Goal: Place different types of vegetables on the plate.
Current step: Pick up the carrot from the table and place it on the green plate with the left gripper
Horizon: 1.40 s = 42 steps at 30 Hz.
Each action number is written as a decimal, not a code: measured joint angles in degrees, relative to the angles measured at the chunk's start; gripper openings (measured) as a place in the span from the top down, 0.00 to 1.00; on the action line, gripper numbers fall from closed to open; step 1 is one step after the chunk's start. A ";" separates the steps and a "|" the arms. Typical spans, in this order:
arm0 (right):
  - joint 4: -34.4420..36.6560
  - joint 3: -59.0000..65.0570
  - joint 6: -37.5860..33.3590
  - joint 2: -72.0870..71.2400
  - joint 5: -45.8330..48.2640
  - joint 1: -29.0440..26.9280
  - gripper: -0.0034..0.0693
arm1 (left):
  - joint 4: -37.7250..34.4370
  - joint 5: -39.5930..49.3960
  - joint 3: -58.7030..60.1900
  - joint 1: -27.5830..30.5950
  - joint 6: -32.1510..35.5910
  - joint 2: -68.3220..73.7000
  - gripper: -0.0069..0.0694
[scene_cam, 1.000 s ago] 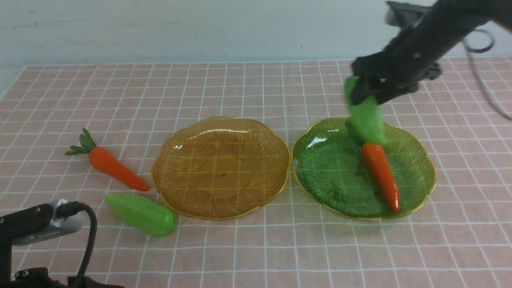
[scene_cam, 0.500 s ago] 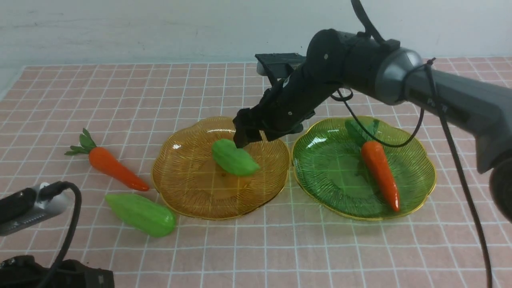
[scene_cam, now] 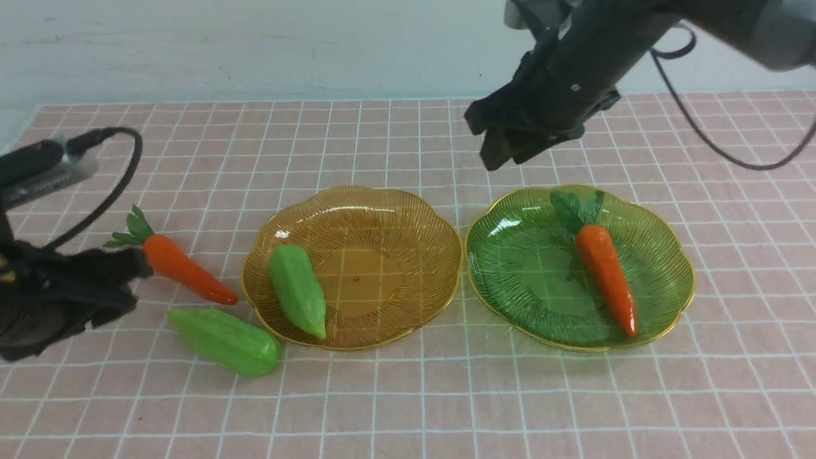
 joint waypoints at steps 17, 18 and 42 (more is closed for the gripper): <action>-0.04 0.00 -0.21 0.00 0.00 0.00 0.97 | -1.74 3.97 -2.05 -0.06 6.98 -2.39 0.67; -0.04 0.00 -0.21 -0.02 0.00 0.00 0.97 | -2.43 4.29 -2.96 -0.18 7.78 -3.14 0.67; -0.11 16.19 3.78 -33.72 0.75 0.00 0.97 | -32.56 18.29 -45.10 -29.86 29.37 18.32 0.49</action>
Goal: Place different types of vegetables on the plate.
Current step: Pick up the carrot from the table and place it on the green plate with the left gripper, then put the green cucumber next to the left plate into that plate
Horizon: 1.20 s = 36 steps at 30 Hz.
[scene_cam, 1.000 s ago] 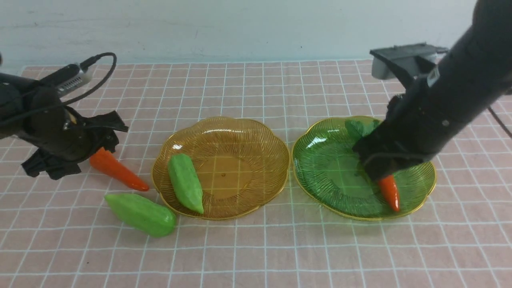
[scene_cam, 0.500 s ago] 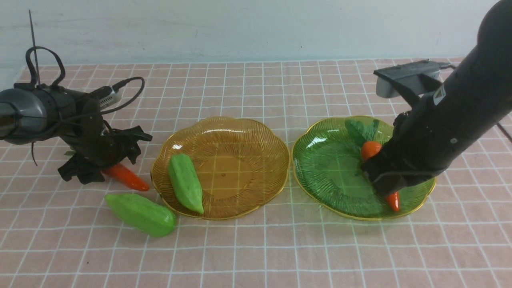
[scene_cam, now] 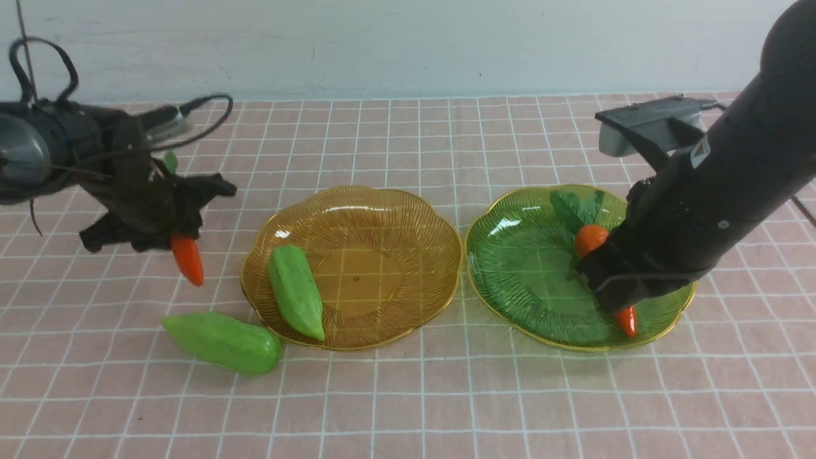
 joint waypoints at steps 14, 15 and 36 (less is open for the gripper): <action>-6.39 0.99 0.68 -4.23 0.31 0.00 0.97 | 21.90 23.55 -11.93 16.96 1.83 -14.29 0.81; -6.86 0.99 0.68 -4.23 0.31 0.00 0.97 | 23.02 23.55 -10.95 18.20 1.88 -15.79 0.84; -3.61 0.99 1.31 -4.23 -2.16 0.00 0.97 | 18.81 0.60 54.53 27.33 -23.52 -38.64 0.19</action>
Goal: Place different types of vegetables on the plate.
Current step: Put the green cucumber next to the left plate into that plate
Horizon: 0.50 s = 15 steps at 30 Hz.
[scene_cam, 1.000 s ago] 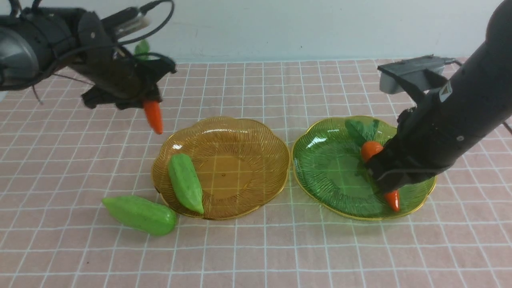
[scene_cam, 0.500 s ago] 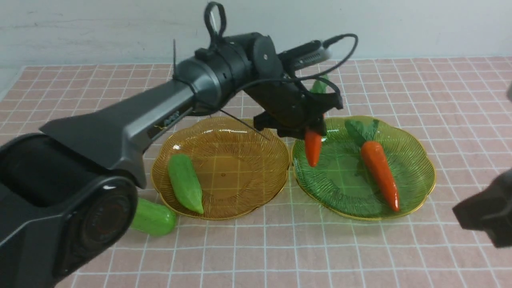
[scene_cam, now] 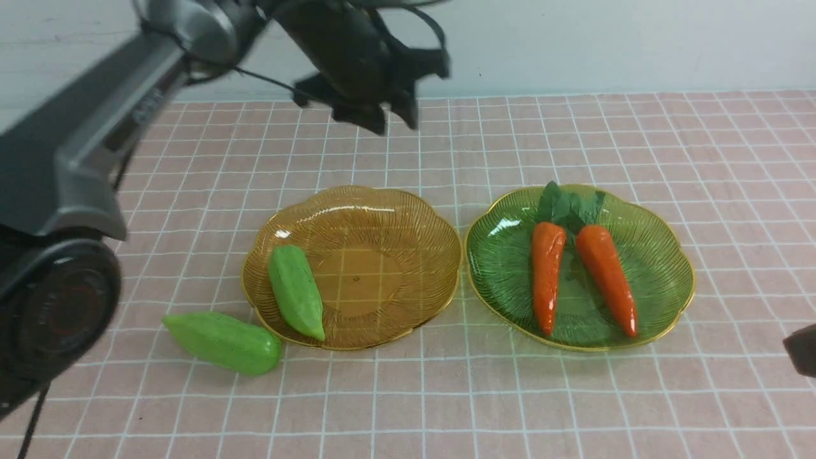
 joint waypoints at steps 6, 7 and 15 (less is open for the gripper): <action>0.00 0.00 -0.05 0.00 -1.52 0.00 0.97 | -2.67 -4.90 0.00 -1.28 -2.34 5.66 0.07; 0.02 0.00 -0.05 0.00 -1.90 0.00 0.97 | -3.15 -5.27 0.00 -1.53 -2.49 7.26 0.07; 0.07 3.12 -0.05 -0.02 -4.20 0.00 0.97 | -3.77 -7.04 -0.18 -1.84 -0.54 12.51 0.34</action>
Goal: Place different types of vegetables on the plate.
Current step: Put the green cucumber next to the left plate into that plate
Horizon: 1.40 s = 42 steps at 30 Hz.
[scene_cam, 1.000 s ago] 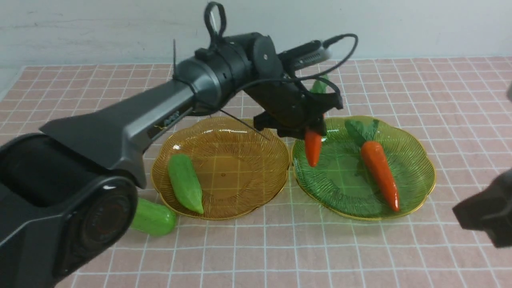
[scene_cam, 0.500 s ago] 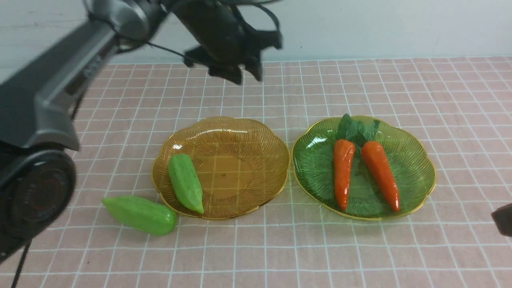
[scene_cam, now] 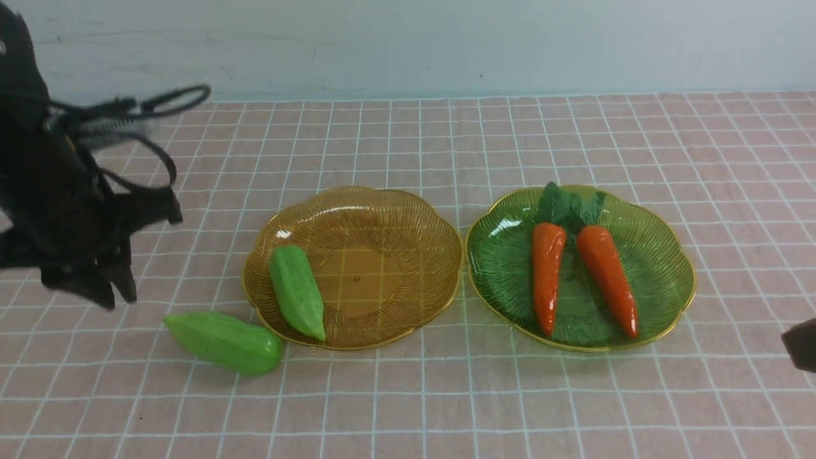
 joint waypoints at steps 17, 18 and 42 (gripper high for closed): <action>0.92 0.20 -0.10 0.00 2.78 0.00 0.97 | 3.82 17.40 -12.03 -0.39 7.43 -7.02 0.54; 1.00 0.20 -0.10 0.00 2.78 0.00 0.97 | 3.56 17.83 -13.21 -0.65 7.99 -7.10 0.54; 1.05 0.20 -0.10 0.00 5.80 0.00 0.97 | 5.60 20.37 -19.44 -5.12 10.91 8.09 0.55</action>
